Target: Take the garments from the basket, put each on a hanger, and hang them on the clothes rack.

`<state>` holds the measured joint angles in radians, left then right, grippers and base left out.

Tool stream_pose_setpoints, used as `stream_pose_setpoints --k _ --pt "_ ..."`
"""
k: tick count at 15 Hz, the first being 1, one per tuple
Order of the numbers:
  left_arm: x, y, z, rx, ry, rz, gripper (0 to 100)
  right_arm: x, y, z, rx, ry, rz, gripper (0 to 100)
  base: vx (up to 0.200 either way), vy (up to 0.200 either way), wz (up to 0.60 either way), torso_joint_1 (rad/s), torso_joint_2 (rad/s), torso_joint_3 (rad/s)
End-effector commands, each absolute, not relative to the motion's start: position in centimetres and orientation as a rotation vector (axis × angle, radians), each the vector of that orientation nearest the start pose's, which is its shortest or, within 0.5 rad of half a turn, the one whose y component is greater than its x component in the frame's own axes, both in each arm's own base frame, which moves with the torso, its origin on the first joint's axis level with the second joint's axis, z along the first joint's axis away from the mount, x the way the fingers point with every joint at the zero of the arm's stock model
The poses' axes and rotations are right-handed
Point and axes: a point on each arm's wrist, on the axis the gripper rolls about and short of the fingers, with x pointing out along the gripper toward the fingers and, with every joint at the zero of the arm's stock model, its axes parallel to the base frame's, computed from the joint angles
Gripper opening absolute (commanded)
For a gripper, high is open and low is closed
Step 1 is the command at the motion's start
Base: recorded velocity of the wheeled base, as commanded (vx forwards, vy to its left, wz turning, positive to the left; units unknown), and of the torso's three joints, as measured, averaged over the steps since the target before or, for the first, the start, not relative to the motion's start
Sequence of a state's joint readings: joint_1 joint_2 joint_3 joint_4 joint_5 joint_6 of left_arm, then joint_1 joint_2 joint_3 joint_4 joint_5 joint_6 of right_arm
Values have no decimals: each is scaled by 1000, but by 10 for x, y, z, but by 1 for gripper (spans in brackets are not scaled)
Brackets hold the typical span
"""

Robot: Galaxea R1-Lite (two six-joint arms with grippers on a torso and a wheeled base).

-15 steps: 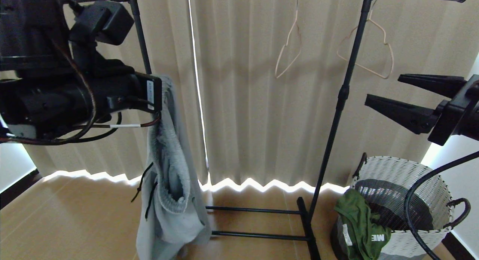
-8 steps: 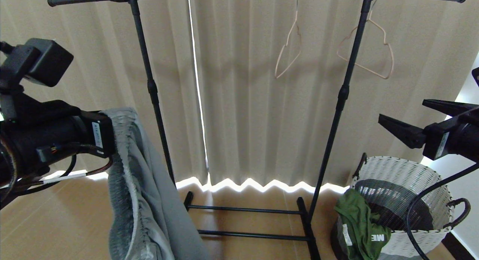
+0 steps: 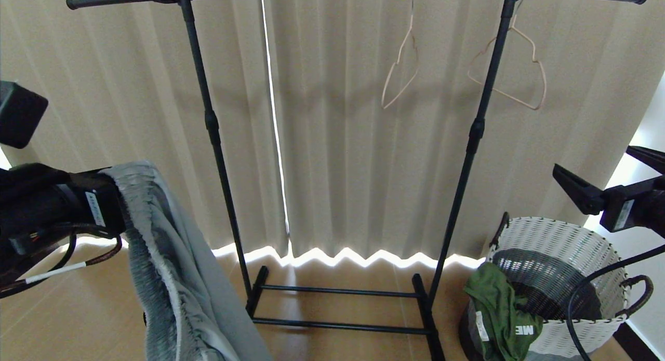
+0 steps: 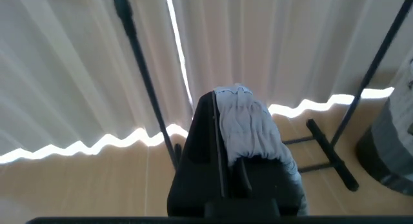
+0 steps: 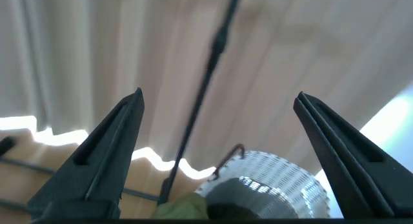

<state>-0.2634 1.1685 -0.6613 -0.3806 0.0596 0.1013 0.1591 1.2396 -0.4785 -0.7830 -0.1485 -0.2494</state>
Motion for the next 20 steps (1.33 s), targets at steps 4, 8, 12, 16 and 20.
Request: stream_pose_setpoints --k 4,8,12,16,20 --pt "161 -23 221 105 173 -251 0 170 20 220 -245 -33 -20 100 0 0 0 0 0 0" --pt "154 -22 214 111 113 -292 0 161 18 215 -247 -28 -25 100 0 0 0 0 0 0" --pt "153 -23 211 115 95 -297 0 160 17 210 -249 -14 -23 100 0 0 0 0 0 0" --pt "153 -23 211 113 95 -297 0 154 15 211 -242 -30 -5 100 0 0 0 0 0 0" --pt "154 -25 209 126 103 -312 0 155 5 208 -240 -12 -29 100 0 0 0 0 0 0"
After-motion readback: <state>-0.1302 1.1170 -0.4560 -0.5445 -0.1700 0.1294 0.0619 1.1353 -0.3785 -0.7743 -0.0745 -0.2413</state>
